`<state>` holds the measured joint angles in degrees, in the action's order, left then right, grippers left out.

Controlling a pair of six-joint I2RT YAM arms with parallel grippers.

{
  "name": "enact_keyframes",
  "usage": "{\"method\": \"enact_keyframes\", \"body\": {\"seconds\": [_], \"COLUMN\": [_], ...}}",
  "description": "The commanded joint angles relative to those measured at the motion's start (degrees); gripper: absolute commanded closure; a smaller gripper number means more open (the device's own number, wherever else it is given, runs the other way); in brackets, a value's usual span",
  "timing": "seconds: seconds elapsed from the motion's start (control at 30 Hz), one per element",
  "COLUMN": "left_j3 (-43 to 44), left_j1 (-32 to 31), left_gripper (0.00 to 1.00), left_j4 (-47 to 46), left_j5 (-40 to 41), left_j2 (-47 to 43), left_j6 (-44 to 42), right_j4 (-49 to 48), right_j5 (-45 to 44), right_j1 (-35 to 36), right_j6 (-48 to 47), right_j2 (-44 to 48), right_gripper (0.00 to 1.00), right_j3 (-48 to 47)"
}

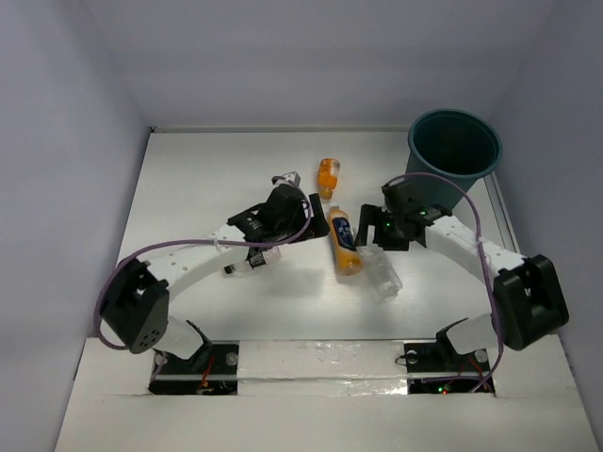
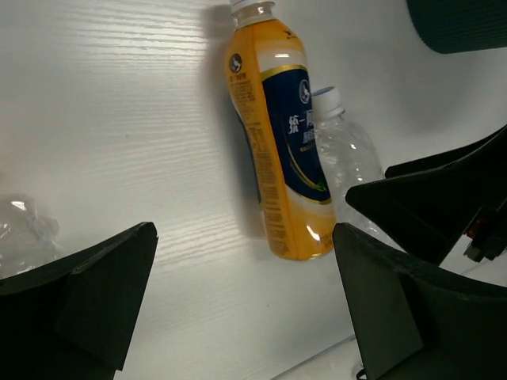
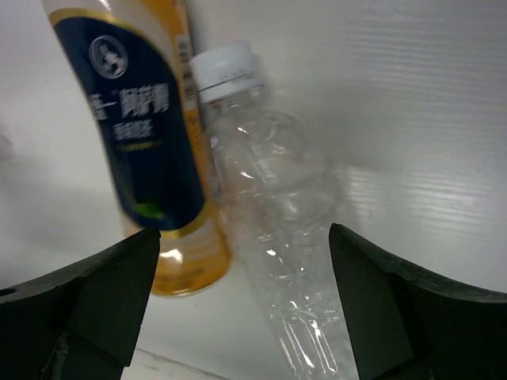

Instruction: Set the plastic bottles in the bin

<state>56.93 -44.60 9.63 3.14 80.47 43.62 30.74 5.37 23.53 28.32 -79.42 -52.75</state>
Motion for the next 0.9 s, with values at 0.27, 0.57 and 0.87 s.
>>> {"method": "enact_keyframes", "body": {"seconds": [0.27, 0.57, 0.87], "left_j3": [10.22, 13.56, 10.84], "left_j1": [1.62, 2.68, 2.68], "left_gripper": [0.06, 0.07, 0.26], "left_j4": [-0.66, 1.71, 0.57], "left_j5": [-6.48, -3.66, -0.59], "left_j2": [14.26, 20.78, 23.77], "left_j6": [-7.40, -9.95, -10.57], "right_j4": [-7.45, -8.60, 0.35], "right_j5": [-7.04, -5.89, -1.41], "right_j1": [3.71, 4.24, 4.24], "right_j6": [2.01, 0.60, -2.21], "right_j2": [-9.88, -11.64, 3.70], "right_gripper": [0.09, 0.23, 0.52], "right_j3": [-3.77, -2.27, -8.48]}}
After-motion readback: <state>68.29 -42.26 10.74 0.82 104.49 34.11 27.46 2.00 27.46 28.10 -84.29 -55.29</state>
